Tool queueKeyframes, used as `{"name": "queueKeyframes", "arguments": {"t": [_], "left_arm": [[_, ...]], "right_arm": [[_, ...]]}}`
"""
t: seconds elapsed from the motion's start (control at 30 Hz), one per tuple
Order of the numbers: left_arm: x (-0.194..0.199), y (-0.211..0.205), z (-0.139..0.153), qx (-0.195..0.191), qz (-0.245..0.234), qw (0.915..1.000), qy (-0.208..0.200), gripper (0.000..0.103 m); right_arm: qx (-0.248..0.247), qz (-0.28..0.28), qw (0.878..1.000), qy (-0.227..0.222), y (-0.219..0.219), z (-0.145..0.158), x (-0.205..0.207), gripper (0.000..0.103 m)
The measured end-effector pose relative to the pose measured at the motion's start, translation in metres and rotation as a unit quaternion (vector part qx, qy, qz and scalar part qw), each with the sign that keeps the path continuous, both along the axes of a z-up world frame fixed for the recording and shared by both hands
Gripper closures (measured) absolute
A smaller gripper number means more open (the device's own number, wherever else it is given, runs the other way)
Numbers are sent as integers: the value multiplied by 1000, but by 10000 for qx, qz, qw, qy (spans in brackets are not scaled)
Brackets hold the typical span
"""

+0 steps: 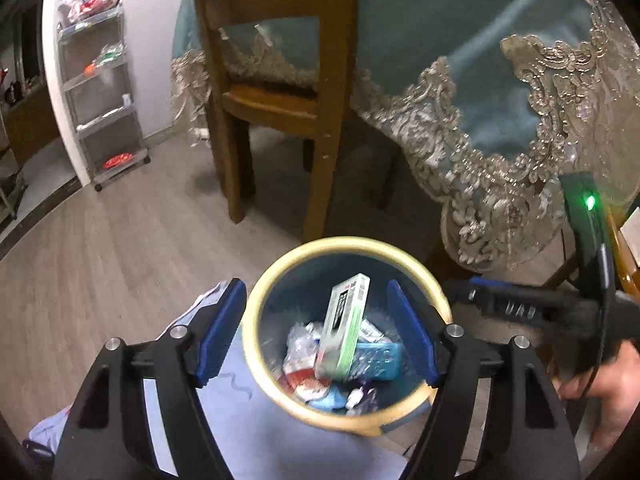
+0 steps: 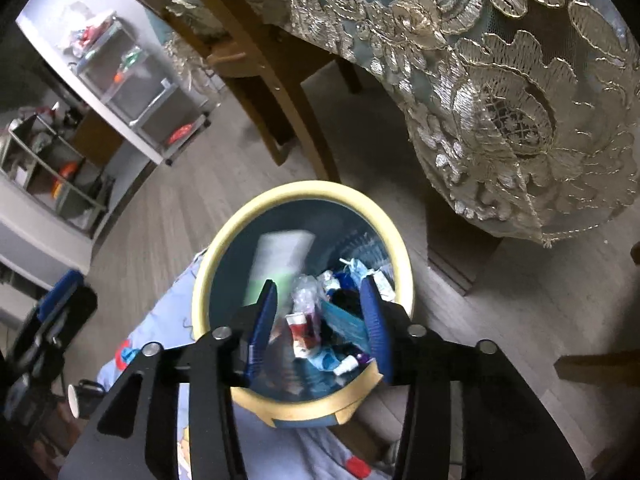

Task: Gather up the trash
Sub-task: 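Open both grippers to drop the box and blister card into the basket, then grasp the white tissue on the cloth with the left gripper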

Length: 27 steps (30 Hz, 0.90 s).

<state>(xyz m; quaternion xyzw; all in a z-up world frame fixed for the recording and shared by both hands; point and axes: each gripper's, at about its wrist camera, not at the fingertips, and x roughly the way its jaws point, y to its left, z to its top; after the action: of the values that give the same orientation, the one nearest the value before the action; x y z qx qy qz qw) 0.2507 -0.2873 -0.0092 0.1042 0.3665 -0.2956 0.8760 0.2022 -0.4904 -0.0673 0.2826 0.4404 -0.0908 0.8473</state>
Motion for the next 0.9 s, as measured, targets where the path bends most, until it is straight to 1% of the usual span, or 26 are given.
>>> {"name": "queueKeyframes", "arguments": {"t": [0.1, 0.13, 0.23, 0.33, 0.4, 0.43, 0.57, 0.7, 0.77, 0.83, 0.9], "left_arm": [[-7, 23, -5, 59, 97, 9999, 74, 31], [-10, 34, -7, 80, 155, 9998, 126, 31], [-24, 72, -15, 80, 371, 9991, 193, 30], [-37, 101, -23, 287, 519, 9981, 135, 29], [-48, 124, -32, 474, 642, 9967, 137, 27], [-54, 134, -35, 529, 689, 9961, 142, 26], [-73, 169, -48, 692, 896, 9934, 157, 17], [-86, 203, -59, 633, 1195, 9905, 251, 9], [-94, 214, -67, 647, 1263, 9896, 254, 6], [-102, 226, -81, 769, 1249, 9889, 246, 6], [-103, 235, -104, 1023, 1281, 9855, 434, 6]], "right_arm": [[-79, 181, 9998, -52, 12, 6, 3, 45], [-133, 264, 9995, -68, 17, 8, 6, 44], [-270, 472, 9984, -165, 33, 16, 12, 36], [-372, 682, 9967, -230, 50, 23, 19, 32], [-440, 866, 9949, -275, 65, 28, 23, 25], [-505, 954, 9937, -301, 71, 29, 25, 23], [-757, 1399, 9866, -359, 104, 36, 32, 14], [-836, 1685, 9815, -346, 128, 36, 34, 11], [-899, 1832, 9784, -339, 140, 38, 34, 10], [-1012, 2025, 9735, -325, 158, 39, 34, 10], [-1136, 2240, 9676, -278, 175, 40, 34, 10]]}}
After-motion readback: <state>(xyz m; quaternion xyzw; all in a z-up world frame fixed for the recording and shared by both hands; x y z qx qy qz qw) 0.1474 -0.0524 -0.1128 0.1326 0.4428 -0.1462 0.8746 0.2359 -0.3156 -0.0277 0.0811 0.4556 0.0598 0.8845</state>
